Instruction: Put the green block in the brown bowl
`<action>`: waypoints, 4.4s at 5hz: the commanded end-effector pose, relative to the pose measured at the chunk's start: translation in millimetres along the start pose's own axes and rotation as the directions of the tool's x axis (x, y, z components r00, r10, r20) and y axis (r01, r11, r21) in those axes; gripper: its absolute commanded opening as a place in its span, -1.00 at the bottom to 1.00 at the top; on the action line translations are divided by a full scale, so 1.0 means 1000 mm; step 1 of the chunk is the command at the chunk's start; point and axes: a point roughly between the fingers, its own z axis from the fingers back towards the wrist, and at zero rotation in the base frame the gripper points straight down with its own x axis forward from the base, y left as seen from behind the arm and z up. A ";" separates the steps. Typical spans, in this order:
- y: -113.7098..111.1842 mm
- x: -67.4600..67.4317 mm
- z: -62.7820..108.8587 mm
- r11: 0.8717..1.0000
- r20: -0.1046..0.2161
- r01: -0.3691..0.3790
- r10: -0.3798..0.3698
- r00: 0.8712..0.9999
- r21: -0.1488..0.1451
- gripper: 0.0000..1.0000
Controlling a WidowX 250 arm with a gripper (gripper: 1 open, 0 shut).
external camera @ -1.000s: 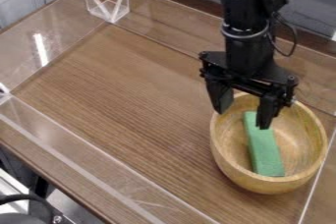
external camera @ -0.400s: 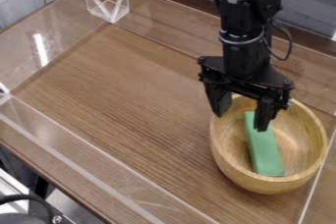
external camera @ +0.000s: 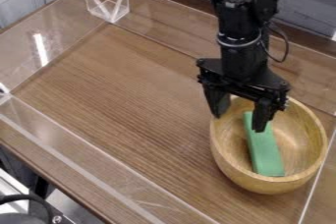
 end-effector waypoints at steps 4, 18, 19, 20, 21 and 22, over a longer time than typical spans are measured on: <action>0.008 0.008 -0.002 1.000 0.031 -0.017 0.018 0.999 -0.007 1.00; 0.023 0.005 -0.034 0.998 0.027 -0.046 0.047 0.999 -0.031 -1.00; 0.022 0.004 -0.030 0.999 0.025 -0.042 0.042 0.999 -0.033 -1.00; 0.019 0.002 -0.025 0.999 0.023 -0.036 0.037 0.999 -0.035 -1.00; 0.017 0.000 -0.020 0.999 0.019 -0.033 0.034 0.999 -0.038 -1.00; 0.015 -0.003 -0.015 0.999 0.010 -0.032 0.032 0.999 -0.041 -1.00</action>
